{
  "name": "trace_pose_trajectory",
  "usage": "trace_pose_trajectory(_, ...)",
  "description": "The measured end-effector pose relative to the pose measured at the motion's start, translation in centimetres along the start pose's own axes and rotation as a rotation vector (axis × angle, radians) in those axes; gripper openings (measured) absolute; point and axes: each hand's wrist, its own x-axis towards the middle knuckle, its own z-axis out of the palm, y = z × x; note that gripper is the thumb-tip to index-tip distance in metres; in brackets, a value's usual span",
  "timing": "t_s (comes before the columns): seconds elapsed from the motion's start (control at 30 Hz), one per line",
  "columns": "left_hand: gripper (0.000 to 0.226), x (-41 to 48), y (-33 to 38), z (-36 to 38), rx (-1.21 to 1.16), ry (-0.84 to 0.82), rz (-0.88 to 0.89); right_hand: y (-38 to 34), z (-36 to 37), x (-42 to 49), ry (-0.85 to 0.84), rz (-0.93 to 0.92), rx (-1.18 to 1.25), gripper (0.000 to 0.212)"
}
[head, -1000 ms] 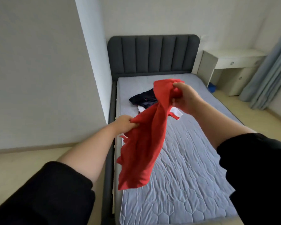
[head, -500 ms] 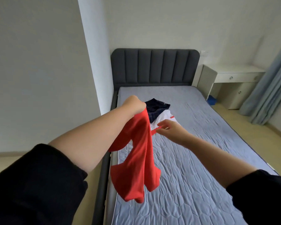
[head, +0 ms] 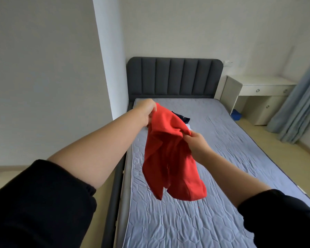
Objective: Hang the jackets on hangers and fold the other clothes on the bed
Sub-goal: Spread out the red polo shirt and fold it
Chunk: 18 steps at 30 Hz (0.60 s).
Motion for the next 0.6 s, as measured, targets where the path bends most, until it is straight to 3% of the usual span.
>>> trace_pose_trajectory(0.1, 0.088, 0.0, -0.2, -1.0, 0.260, -0.203, 0.097, -2.3, -0.8, 0.3, 0.019, 0.029, 0.206, 0.018)
trace_pose_trajectory(0.17, 0.092, -0.6, -0.8, -1.1, 0.625, -0.323, 0.306, -4.1, -1.4, 0.3, -0.015, 0.061, 0.344, 0.015)
trace_pose_trajectory(0.23, 0.087, -0.9, -1.8, -0.9, 0.940, -0.331, 0.561, -5.3, -2.2, 0.3, -0.075, 0.079, 0.390, 0.018)
trace_pose_trajectory(0.33, 0.048, -1.3, -2.5, -0.2, 0.916, -0.296, 0.728, -6.7, -3.1, -0.5, -0.184, 0.160, 0.394, 0.022)
trace_pose_trajectory(0.4, 0.024, -1.4, -2.1, 0.0, 0.873, -0.238, 0.749, -7.1, -3.6, -1.1, -0.268, 0.246, 0.356, 0.023)
trace_pose_trajectory(0.53, 0.023, -2.5, -0.5, 0.3, 0.736, -0.405, 0.553, -7.1, -4.9, -2.0, -0.446, 0.321, 0.185, 0.019)
trace_pose_trajectory(0.6, 0.021, -3.0, 0.1, 1.1, 0.718, -0.387, 0.527, -7.1, -4.8, -2.3, -0.433, 0.272, 0.081, 0.015)
